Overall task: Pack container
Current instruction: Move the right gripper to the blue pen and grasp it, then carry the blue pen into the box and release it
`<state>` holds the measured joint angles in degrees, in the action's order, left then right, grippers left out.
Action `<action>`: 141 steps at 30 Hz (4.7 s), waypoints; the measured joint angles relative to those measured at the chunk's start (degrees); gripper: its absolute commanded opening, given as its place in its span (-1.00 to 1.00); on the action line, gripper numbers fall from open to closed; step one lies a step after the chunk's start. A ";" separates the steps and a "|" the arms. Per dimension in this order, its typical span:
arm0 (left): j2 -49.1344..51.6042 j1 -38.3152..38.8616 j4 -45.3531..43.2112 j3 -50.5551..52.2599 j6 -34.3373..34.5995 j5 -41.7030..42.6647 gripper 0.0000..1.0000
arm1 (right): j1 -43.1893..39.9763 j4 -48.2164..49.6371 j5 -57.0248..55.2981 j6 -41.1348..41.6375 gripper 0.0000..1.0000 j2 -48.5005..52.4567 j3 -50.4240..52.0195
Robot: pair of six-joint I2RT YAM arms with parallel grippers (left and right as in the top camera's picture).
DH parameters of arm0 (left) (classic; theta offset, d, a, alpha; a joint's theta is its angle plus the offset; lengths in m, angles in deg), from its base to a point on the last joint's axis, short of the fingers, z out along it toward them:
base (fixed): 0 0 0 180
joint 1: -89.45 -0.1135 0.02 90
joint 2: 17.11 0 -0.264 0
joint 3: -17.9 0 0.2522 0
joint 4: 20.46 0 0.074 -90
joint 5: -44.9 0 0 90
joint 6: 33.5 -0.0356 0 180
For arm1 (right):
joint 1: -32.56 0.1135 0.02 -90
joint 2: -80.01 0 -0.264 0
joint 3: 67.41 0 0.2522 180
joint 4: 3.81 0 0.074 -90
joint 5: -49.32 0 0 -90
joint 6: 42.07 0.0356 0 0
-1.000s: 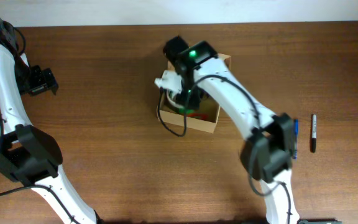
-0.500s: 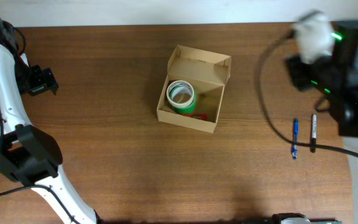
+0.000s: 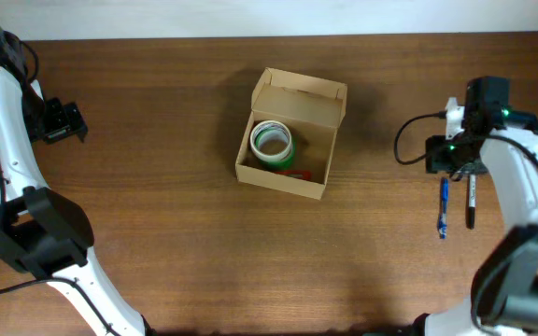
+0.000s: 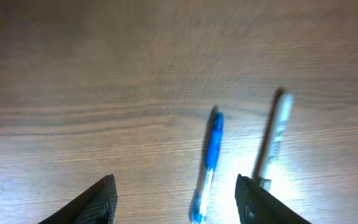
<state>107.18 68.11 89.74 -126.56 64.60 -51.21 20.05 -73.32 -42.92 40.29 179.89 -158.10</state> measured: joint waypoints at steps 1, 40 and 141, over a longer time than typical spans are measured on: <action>0.00 0.00 0.00 0.00 0.00 -0.02 1.00 | -0.15 -0.44 0.09 0.15 0.25 1.25 0.00; 0.00 0.00 0.00 0.00 0.00 -0.02 1.00 | -11.02 0.50 4.52 -3.54 -0.01 7.43 7.45; 0.00 0.00 0.00 0.00 0.00 -0.02 1.00 | 46.42 -27.19 5.64 -23.82 -0.92 31.56 -43.54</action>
<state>107.18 68.11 89.74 -126.56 64.60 -51.23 66.47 -100.51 -37.28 16.46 211.45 -201.63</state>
